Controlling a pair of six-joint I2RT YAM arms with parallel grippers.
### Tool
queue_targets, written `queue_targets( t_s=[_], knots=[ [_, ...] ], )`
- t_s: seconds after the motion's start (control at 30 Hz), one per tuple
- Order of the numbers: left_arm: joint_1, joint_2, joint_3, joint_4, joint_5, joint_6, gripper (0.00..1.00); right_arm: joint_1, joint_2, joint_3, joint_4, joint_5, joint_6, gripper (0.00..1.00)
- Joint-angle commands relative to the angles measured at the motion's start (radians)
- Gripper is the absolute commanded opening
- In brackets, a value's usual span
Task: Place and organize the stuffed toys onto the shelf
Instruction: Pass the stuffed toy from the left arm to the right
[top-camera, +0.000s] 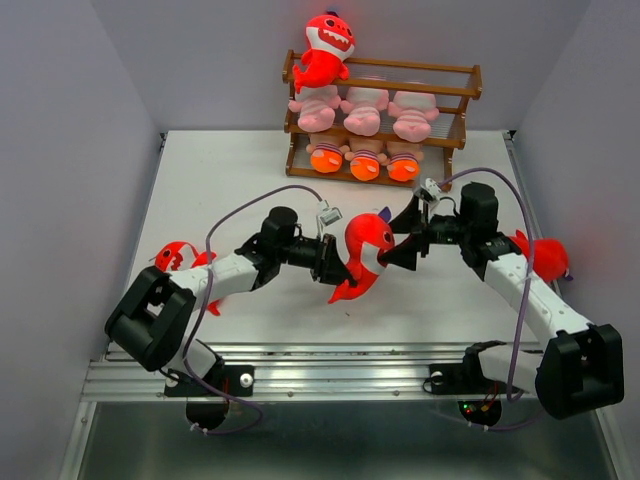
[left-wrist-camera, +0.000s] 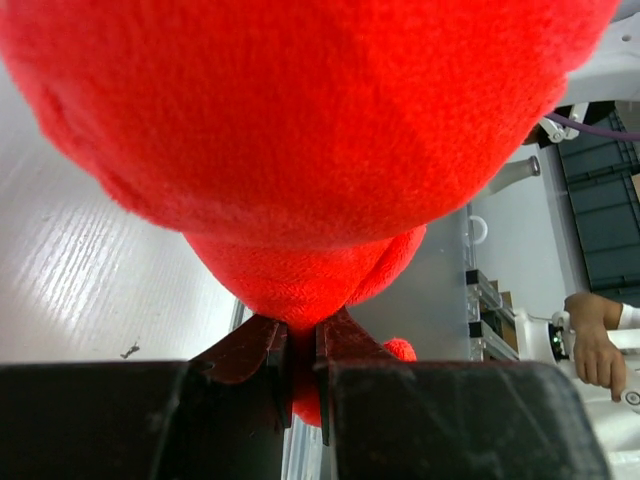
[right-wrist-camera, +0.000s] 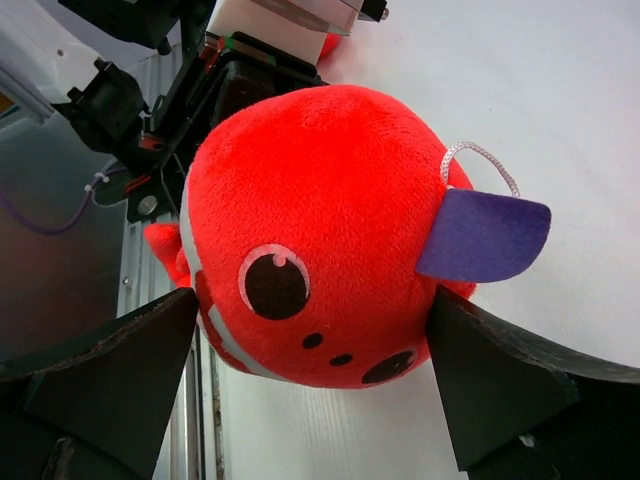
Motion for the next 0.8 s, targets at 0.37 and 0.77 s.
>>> queue_targets(
  t_s=[0.37, 0.77],
  knots=[
    [-0.01, -0.029, 0.078, 0.078, -0.078, -0.045, 0.56, 0.005, -0.01, 0.009, 0.042, -0.008, 0.031, 0.01],
    [-0.012, -0.406, 0.087, -0.247, -0.674, 0.203, 0.99, 0.005, -0.006, 0.02, 0.021, 0.35, 0.07, 0.01]
  ],
)
